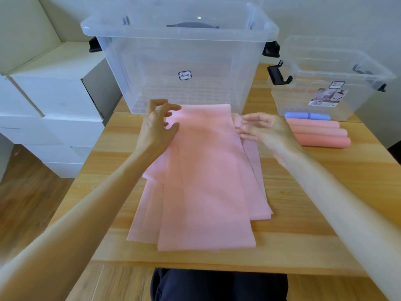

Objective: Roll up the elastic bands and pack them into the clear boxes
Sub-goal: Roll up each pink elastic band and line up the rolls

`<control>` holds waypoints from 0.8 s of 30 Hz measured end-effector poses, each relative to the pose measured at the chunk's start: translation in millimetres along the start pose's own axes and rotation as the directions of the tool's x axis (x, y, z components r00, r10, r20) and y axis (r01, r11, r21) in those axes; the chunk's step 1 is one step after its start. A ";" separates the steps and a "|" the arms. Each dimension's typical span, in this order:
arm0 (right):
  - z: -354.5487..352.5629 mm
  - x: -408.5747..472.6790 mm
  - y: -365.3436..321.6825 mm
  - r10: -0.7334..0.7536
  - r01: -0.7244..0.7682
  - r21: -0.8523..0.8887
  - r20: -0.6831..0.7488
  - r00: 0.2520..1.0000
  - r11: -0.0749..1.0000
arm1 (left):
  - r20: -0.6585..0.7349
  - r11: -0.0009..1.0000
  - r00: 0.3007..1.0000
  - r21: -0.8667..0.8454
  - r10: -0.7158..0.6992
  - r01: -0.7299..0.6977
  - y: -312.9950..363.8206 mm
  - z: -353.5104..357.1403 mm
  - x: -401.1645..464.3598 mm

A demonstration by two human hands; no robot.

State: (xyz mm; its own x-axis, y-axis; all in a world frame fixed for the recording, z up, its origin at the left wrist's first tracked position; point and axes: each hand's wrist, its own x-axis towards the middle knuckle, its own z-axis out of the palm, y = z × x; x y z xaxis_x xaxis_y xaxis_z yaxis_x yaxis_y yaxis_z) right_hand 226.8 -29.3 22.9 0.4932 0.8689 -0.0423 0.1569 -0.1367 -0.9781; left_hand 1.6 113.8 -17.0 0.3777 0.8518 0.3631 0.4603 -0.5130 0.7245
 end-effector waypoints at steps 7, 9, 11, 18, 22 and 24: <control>-25.4 -69.6 7.7 -0.030 0.044 -0.107 0.125 0.992 0.993 | 0.206 0.996 0.977 -0.084 0.052 -0.035 36.1 -28.2 -71.0; -30.7 -86.7 16.6 -0.061 0.087 -0.160 0.161 0.985 0.983 | 0.284 0.995 0.958 -0.096 0.047 -0.020 47.9 -33.4 -100.2; -35.2 -103.9 26.9 -0.088 0.132 -0.216 0.202 0.975 0.967 | 0.337 0.996 0.941 -0.087 0.027 0.002 56.1 -37.3 -128.9; -40.9 -137.6 54.5 -0.158 0.239 -0.350 0.245 0.957 0.906 | 0.386 0.999 0.922 0.029 0.028 -0.043 54.5 -41.0 -177.6; -36.6 -139.3 54.1 -0.189 0.266 -0.368 0.233 0.954 0.891 | 0.349 0.999 0.937 0.022 0.032 -0.042 55.1 -41.7 -184.8; -34.9 -139.4 50.4 -0.187 0.265 -0.370 0.234 0.954 0.890 | 0.294 0.999 0.955 0.025 0.038 -0.047 57.4 -39.5 -186.9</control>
State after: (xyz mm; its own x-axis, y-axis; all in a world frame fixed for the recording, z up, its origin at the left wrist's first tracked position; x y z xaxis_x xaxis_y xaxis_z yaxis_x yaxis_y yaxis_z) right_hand 195.8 -173.9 -13.4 0.2414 0.9658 0.0949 0.5870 -0.0674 -0.8068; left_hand -74.3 -70.6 -20.1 0.6143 0.7628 0.2021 0.4618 -0.5552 0.6918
